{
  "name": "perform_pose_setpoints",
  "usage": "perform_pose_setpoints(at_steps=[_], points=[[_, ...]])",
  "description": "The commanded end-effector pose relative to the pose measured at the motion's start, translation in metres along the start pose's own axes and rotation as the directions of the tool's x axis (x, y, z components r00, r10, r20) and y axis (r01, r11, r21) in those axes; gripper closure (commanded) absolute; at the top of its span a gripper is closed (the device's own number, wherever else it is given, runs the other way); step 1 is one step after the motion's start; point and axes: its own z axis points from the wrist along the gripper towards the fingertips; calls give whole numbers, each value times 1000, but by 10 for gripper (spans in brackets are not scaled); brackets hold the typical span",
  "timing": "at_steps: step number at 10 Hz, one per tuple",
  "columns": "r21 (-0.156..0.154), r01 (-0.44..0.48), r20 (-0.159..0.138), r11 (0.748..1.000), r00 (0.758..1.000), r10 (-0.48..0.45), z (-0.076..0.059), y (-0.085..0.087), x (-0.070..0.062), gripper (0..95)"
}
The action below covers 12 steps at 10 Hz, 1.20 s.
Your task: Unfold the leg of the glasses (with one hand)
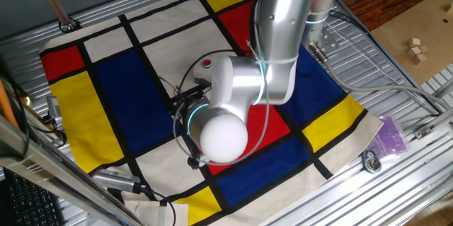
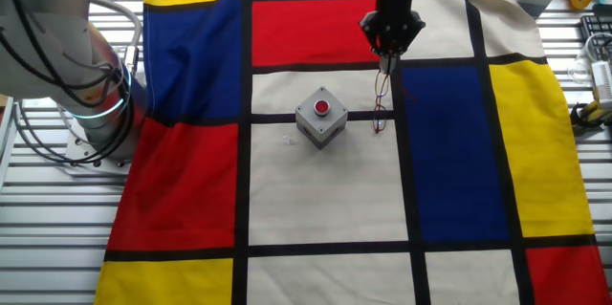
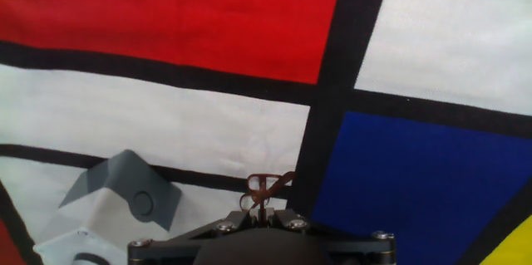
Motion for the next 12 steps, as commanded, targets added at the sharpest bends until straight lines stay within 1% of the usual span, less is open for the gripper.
perform_pose_setpoints(at_steps=[1,2,3,5,6,8,12], points=[[-10,18,-35,1000,999,-19,-1,0,0,950],[-15,31,-54,999,998,-31,-1,0,0,950],[-17,36,-62,999,997,-37,-1,0,0,950],[-23,53,-88,998,995,-55,-1,0,0,950],[-24,56,-92,998,994,-58,-1,0,0,950],[-30,60,-111,998,992,-63,-2,-1,0,950],[-31,58,-111,998,992,-61,-9,-3,1,950]])
